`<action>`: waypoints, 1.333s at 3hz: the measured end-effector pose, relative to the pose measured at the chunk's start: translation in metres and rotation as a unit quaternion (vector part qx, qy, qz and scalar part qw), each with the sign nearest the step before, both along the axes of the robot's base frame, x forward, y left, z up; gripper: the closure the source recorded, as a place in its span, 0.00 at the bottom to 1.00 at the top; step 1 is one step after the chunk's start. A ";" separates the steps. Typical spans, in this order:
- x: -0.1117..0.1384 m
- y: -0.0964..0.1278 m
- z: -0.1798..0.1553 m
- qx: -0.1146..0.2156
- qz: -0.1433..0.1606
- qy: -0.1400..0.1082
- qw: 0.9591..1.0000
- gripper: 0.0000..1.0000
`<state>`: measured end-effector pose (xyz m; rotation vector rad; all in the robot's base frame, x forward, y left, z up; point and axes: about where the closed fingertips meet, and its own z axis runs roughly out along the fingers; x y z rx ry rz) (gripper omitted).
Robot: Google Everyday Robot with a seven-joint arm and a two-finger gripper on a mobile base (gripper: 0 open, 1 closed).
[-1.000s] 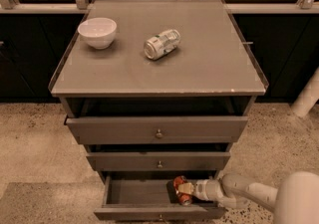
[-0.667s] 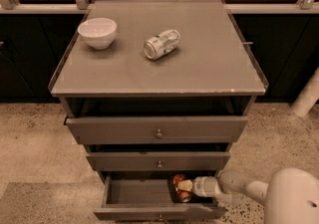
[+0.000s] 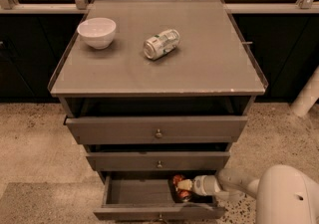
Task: Place coke can into bottom drawer
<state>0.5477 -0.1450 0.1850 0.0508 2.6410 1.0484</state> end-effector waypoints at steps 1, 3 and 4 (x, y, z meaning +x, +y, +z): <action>0.000 0.000 0.000 0.000 0.000 0.000 1.000 0.35; 0.000 0.000 0.000 0.000 0.000 0.000 1.000 0.00; 0.000 0.000 0.000 0.000 0.000 0.000 1.000 0.00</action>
Offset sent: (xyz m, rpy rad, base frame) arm 0.0000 0.0000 0.0000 0.0000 0.0000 0.0000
